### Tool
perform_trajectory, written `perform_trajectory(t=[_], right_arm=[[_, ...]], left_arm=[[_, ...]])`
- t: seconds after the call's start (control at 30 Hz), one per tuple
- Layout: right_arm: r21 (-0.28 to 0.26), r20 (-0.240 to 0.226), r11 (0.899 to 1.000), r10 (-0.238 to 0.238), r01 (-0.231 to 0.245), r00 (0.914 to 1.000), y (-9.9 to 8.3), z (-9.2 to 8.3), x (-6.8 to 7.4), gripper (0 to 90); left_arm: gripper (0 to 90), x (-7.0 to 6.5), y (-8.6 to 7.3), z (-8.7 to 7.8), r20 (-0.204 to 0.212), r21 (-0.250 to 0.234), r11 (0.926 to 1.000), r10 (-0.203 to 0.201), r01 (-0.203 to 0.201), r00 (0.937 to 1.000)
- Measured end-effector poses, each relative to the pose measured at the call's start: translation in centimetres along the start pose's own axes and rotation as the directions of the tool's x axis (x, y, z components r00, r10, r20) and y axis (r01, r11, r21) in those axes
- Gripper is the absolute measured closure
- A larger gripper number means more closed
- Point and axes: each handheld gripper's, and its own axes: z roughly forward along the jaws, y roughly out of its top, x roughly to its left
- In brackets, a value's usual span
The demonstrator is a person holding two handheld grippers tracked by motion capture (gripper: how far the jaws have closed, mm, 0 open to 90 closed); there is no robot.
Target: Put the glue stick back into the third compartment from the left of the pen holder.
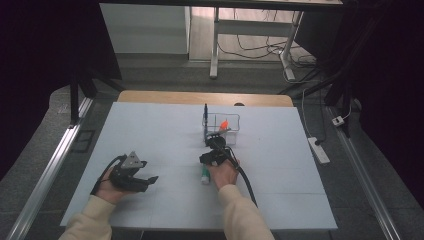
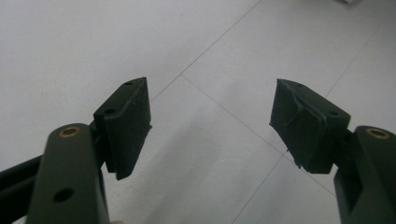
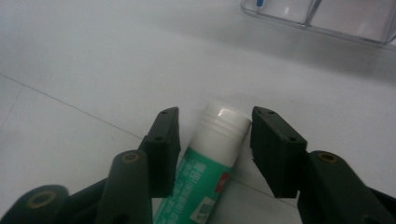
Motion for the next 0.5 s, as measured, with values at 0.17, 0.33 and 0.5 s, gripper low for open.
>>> perform_trajectory(t=[0.17,0.33,0.5], right_arm=[[-0.004,0.006,1.000,0.024,-0.024,0.9997,-0.05,0.04,-0.04,56.7],[0.005,-0.006,0.999,0.050,-0.050,0.9987,-0.20,0.33,0.07,63.5],[0.002,-0.011,0.998,0.058,-0.058,0.9982,-0.36,0.43,0.03,64.2]], left_arm=[[28.6,-0.01,-0.01,-0.01,-0.002,0.002,1.0000,0.001,-0.001,1.0000],[28.7,-0.04,-0.01,0.01,-0.004,0.001,1.0000,0.003,-0.003,1.0000],[28.8,-0.02,-0.03,0.01,-0.005,0.003,1.0000,0.005,-0.005,1.0000]])
